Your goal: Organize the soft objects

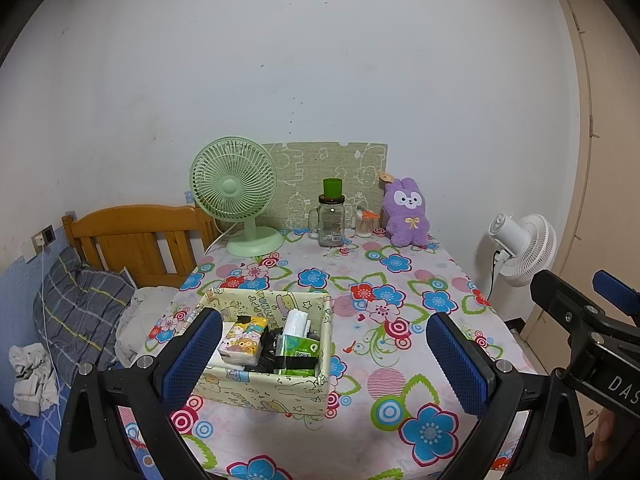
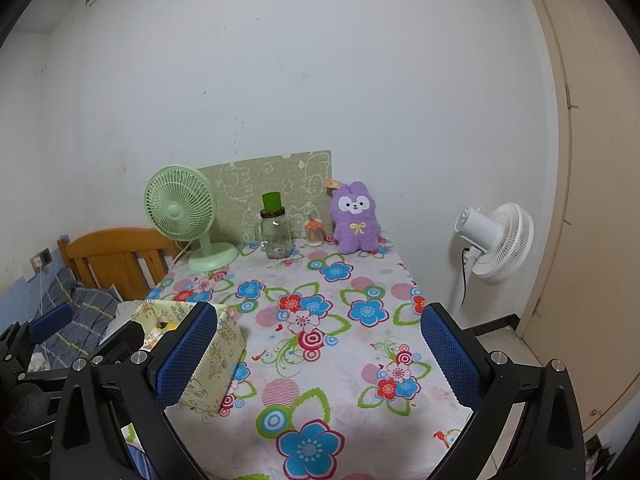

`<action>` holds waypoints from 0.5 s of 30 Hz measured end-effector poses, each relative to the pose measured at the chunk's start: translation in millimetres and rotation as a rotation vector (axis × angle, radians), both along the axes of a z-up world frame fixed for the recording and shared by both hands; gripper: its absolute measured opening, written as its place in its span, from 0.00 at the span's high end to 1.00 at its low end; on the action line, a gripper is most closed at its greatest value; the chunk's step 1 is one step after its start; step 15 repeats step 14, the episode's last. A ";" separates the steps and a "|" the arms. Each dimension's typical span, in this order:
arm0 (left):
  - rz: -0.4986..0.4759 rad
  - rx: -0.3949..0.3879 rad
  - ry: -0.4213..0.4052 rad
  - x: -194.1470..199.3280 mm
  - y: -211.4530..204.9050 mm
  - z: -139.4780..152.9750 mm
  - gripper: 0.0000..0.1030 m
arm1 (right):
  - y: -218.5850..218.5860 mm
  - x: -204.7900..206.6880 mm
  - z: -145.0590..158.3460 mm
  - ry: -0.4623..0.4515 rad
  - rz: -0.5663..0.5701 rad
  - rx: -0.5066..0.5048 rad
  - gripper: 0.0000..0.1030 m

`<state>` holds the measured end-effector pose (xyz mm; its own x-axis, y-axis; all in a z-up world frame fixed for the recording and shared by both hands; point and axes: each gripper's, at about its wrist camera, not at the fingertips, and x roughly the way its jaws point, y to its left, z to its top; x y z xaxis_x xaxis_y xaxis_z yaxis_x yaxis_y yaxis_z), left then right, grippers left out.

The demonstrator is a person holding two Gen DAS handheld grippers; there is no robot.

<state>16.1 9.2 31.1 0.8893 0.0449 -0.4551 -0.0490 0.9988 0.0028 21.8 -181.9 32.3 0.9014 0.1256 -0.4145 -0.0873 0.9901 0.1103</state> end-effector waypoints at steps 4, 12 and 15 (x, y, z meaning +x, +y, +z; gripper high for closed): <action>0.005 -0.003 0.000 0.3 1.5 -0.5 0.00 | 0.1 0.1 0.0 0.000 0.000 0.001 0.00; 0.009 -0.005 0.003 1.2 3.2 -1.7 0.00 | 0.6 0.6 -0.2 0.001 0.000 -0.001 0.00; 0.012 -0.006 0.002 0.8 4.1 -2.1 0.00 | 0.3 0.6 -0.1 0.001 0.001 0.000 0.00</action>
